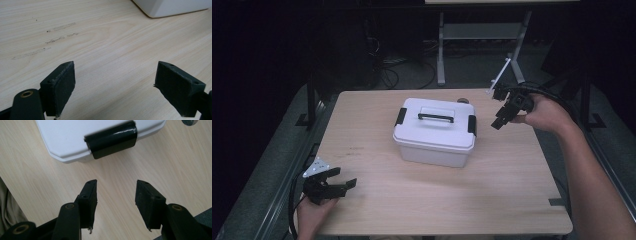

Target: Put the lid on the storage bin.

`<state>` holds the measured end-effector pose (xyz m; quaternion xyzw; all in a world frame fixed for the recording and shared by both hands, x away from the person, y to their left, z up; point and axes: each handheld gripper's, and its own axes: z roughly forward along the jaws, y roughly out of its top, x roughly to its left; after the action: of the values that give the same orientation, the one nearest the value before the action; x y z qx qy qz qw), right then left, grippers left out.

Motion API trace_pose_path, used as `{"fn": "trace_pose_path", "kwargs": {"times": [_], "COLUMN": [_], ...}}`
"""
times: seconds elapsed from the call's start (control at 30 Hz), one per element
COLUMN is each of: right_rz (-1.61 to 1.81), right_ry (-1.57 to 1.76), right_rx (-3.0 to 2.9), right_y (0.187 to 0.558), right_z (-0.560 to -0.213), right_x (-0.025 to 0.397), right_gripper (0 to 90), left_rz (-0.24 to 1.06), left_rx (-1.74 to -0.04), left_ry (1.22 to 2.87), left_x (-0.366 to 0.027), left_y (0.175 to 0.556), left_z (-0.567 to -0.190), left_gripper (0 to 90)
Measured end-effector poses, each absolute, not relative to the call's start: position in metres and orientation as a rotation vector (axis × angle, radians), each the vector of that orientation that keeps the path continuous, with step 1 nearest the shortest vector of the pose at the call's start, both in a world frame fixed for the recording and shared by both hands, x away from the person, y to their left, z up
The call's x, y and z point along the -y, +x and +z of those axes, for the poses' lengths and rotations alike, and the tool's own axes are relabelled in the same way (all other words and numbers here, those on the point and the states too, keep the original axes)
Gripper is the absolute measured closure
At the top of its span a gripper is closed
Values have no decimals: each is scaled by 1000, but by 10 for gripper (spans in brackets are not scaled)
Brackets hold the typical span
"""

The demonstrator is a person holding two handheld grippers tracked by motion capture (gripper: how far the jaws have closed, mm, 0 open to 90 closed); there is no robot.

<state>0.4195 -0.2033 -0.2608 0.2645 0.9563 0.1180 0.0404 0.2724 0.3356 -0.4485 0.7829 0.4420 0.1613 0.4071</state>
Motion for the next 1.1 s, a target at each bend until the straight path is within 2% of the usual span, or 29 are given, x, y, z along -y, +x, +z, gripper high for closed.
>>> {"fn": "trace_pose_path", "kwargs": {"times": [1.1], "right_rz": [429], "right_ry": [932], "right_rx": [-2921], "right_y": [395], "right_z": [-305], "right_x": [247], "right_gripper": [500], "left_rz": [407], "left_rx": [-1109], "left_ry": [1991], "left_x": [-331], "left_y": [274], "left_z": [-449], "left_gripper": [154]}}
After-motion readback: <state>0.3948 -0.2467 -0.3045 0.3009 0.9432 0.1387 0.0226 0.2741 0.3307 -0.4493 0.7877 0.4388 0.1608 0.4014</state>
